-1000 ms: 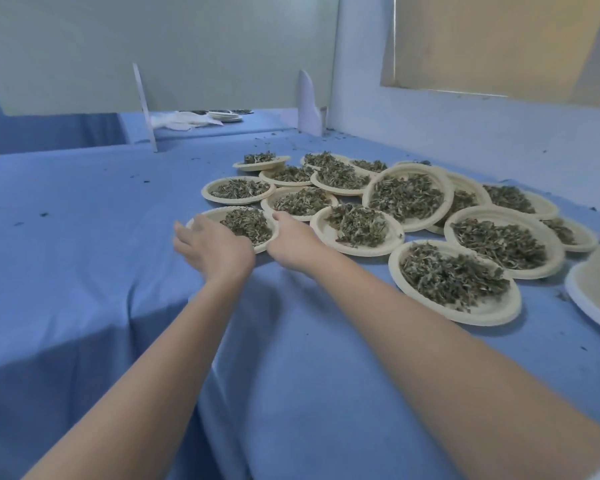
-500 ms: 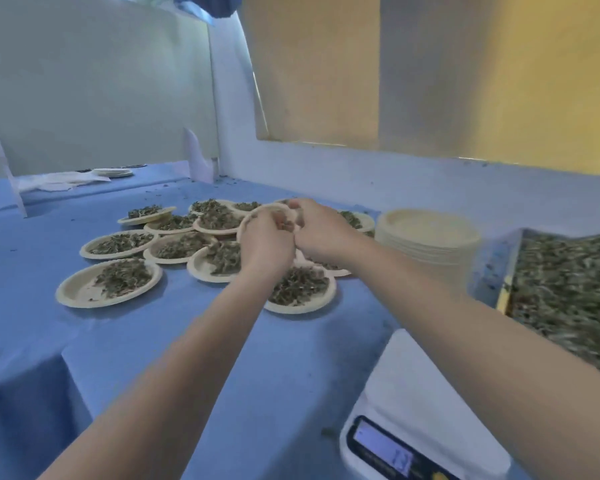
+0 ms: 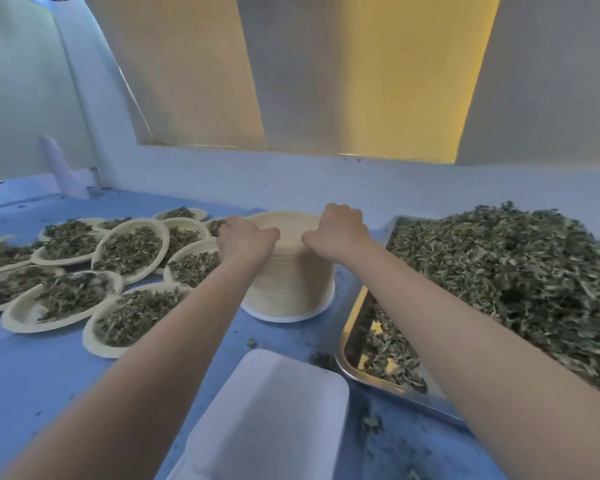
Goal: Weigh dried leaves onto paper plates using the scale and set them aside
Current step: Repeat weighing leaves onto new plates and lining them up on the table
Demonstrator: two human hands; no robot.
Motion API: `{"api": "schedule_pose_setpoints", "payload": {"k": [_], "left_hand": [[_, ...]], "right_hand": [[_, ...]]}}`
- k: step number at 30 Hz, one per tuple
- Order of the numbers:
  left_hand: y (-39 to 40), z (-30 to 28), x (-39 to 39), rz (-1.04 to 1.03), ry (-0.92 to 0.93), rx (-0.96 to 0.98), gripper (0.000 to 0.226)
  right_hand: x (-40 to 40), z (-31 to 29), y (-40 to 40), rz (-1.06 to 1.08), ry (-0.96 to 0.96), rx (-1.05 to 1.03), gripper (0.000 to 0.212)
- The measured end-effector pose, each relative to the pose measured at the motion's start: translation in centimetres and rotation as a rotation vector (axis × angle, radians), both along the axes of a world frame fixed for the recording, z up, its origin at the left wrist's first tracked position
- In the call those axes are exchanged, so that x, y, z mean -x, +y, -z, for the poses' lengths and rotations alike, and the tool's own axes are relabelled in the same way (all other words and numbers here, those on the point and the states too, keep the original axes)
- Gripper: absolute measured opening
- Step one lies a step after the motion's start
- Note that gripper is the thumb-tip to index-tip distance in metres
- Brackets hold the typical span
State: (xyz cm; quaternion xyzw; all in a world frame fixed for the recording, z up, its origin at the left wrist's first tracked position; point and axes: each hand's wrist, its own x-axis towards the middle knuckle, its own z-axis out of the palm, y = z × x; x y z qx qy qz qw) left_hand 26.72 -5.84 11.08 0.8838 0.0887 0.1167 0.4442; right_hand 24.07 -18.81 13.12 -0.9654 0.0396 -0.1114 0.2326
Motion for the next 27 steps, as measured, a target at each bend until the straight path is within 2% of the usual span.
{"api": "schedule_pose_setpoints", "payload": {"k": [3,7,9,13,16,25,27], "left_hand": [[-0.1,0.7,-1.1,-0.008,0.044,0.052,0.064],[-0.2,1.3,-1.8,-0.049,-0.013,0.041,0.048],[-0.2,1.4,-2.0,-0.051,-0.025,-0.02,0.042],[0.0,0.8,-2.4,-0.042,-0.028,-0.105,0.04],[0.1,0.0,-2.5,-0.045,-0.034,-0.128,0.039],[1.1,-1.8,1.5,0.007,-0.064,-0.049,0.03],[1.4,-2.1,3.7,0.02,-0.085,-0.018,0.023]], "right_hand": [[-1.5,1.2,-0.6,0.041,0.062,-0.135,0.034],[-2.4,2.4,-0.5,0.043,0.084,-0.36,0.024],[-2.7,2.8,-0.4,0.039,0.059,-0.434,0.027],[-2.7,2.6,-0.2,0.035,0.024,-0.456,0.019],[-2.7,2.0,-0.4,0.014,-0.042,-0.448,0.027],[0.8,0.1,0.3,-0.002,-0.047,-0.45,0.027],[2.5,-0.1,0.6,-0.005,-0.055,-0.444,0.018]]}}
